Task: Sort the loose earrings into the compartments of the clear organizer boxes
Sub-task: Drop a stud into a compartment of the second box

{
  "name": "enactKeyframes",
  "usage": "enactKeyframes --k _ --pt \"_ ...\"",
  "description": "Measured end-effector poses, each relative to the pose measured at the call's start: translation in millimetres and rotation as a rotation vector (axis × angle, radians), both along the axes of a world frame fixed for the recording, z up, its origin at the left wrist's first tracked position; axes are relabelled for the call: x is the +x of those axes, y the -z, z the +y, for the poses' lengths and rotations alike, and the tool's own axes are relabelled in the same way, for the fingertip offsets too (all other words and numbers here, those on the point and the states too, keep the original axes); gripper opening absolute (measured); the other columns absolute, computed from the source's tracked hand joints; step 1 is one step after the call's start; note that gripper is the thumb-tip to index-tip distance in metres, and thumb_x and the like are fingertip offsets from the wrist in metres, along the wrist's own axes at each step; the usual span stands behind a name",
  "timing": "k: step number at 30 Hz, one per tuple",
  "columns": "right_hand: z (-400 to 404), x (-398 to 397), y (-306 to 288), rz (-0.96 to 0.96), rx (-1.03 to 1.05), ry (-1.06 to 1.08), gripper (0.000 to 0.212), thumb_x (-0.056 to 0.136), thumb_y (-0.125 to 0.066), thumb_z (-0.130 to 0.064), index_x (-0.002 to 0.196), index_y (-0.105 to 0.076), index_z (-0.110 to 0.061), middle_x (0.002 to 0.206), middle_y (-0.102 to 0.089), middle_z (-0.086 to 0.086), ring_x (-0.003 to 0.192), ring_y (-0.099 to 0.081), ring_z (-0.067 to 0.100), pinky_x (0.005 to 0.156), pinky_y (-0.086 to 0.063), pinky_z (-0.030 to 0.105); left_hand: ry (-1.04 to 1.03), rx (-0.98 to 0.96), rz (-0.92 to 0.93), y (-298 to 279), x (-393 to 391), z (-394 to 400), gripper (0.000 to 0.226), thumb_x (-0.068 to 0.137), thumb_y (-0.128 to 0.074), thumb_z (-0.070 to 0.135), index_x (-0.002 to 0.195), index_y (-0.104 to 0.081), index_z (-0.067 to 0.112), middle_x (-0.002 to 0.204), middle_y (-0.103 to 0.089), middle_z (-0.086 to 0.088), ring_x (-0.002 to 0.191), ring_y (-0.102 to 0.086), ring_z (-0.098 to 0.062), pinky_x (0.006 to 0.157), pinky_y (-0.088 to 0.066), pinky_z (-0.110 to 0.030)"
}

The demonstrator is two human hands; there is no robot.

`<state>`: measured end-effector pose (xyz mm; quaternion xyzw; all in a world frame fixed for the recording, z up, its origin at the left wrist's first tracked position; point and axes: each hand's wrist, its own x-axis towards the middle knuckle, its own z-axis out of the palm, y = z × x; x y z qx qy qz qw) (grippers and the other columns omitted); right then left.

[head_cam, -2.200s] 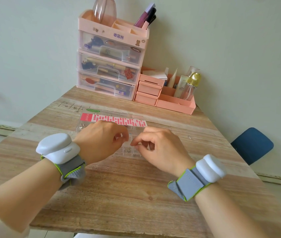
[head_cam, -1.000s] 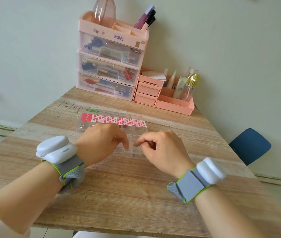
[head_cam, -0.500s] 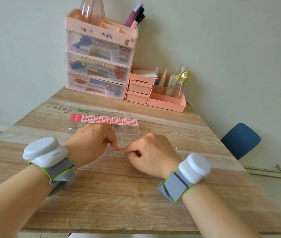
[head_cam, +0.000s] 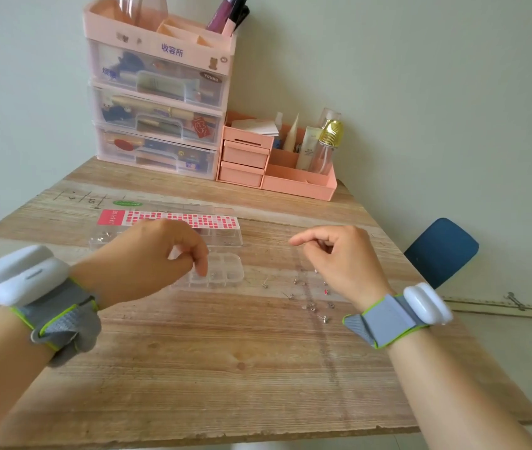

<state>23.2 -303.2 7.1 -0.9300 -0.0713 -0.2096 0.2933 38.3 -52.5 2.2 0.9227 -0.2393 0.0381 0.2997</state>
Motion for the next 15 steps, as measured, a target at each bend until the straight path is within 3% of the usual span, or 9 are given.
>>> enactKeyframes --k 3,6,9,15 --pt "-9.3 1.6 6.6 0.004 0.003 0.026 0.027 0.082 -0.054 -0.011 0.078 -0.074 -0.029 0.035 -0.044 -0.015 0.039 -0.042 0.005 0.052 -0.036 0.022 0.022 -0.001 -0.007 -2.6 1.2 -15.1 0.030 0.085 -0.055 0.013 0.068 -0.063 0.036 0.092 -0.064 0.014 0.078 -0.065 -0.033 0.072 -0.054 -0.040" --pt "-18.6 2.8 8.9 0.004 0.020 0.043 0.028 0.083 -0.054 -0.010 0.079 -0.074 -0.028 0.034 -0.043 -0.014 0.037 -0.041 0.005 0.050 -0.033 0.021 0.053 -0.015 -0.032 -1.5 2.8 -31.3 0.027 0.086 -0.057 0.014 0.074 -0.063 0.037 0.083 -0.062 0.019 0.075 -0.061 -0.005 0.067 -0.048 -0.012" --pt "-32.0 6.8 9.9 -0.013 0.053 0.076 0.027 0.082 -0.055 -0.009 0.078 -0.074 -0.027 0.035 -0.045 -0.014 0.038 -0.040 0.006 0.051 -0.034 0.023 0.105 -0.023 -0.049 -0.4 7.5 -51.0 0.019 0.085 -0.060 0.016 0.083 -0.067 0.033 0.082 -0.062 0.021 0.076 -0.055 0.009 0.067 -0.041 -0.001" --pt "-46.3 14.3 13.5 -0.077 0.121 0.152 0.026 0.082 -0.055 -0.010 0.077 -0.075 -0.027 0.043 -0.051 -0.007 0.043 -0.043 0.009 0.054 -0.040 0.026 0.181 0.017 -0.049 -0.6 18.0 -82.7 0.015 0.085 -0.060 0.017 0.088 -0.068 0.029 0.086 -0.066 0.013 0.081 -0.058 0.000 0.068 -0.042 -0.007"
